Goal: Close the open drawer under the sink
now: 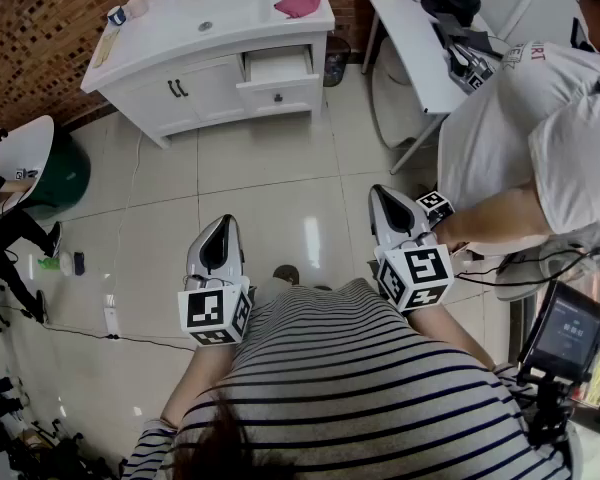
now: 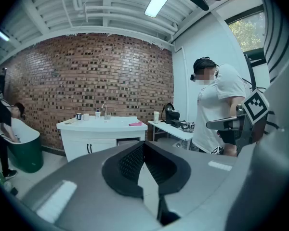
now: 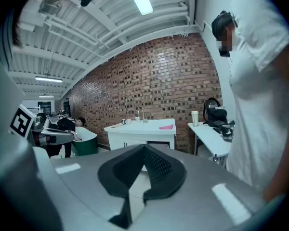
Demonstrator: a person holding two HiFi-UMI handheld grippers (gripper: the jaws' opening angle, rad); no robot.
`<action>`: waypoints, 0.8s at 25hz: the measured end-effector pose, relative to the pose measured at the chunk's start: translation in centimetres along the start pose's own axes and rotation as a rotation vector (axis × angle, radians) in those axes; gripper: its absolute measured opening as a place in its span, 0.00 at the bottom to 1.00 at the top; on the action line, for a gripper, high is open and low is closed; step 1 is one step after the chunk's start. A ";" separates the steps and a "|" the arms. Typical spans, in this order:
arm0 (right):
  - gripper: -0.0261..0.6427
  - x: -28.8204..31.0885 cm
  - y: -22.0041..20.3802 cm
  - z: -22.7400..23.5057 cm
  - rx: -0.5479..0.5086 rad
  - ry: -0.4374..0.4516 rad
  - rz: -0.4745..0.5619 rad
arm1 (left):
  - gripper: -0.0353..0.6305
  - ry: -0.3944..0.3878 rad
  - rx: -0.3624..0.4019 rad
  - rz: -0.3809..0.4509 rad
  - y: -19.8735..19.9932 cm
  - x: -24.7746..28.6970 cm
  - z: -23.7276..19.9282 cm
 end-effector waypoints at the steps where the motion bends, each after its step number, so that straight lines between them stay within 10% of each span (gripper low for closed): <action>1: 0.03 0.4 0.1 -0.2 -0.002 0.007 -0.003 | 0.07 0.008 -0.008 0.000 0.1 0.2 -0.6; 20: 0.03 30.5 5.8 4.0 0.023 -0.039 -0.074 | 0.07 -0.130 0.021 -0.040 6.1 30.3 -16.3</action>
Point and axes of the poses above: the fingertips, and each gripper's own axes: x forward along the fingers, z to its right, y out of its top, the point moved 6 cm from there along -x, backward along the fingers, and after that the axes turned 3 degrees about -x, right-handed, at the moved point
